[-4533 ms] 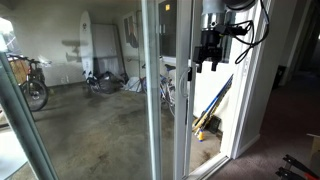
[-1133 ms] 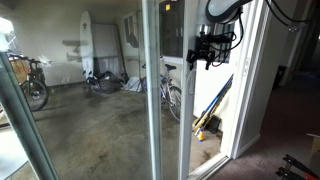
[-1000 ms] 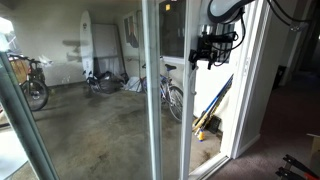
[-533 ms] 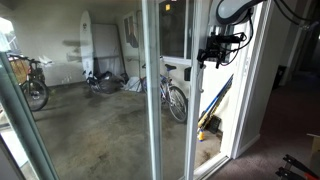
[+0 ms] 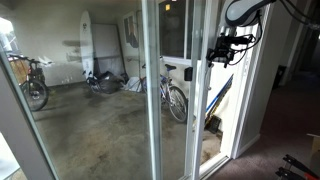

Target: Slide the door to the right

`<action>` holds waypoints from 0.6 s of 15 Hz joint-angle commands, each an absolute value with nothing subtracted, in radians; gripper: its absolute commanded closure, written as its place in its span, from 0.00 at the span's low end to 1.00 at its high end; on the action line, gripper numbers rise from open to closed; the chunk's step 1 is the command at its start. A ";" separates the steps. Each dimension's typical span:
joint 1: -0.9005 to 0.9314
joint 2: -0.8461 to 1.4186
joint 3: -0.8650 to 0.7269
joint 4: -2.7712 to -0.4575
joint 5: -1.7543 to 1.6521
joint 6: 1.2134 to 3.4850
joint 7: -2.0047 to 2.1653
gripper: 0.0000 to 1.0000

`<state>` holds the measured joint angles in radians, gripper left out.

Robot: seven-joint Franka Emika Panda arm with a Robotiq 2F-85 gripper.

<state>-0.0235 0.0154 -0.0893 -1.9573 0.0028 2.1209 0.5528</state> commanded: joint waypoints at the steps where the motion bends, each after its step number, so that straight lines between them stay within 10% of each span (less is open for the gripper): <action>1: -0.094 -0.069 -0.135 -2.076 0.018 2.091 0.443 0.00; 9: -0.167 -0.067 -0.201 -2.086 0.117 2.101 0.350 0.00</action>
<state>-0.1060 0.0074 -0.1588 -1.9843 0.1285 2.1491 0.4343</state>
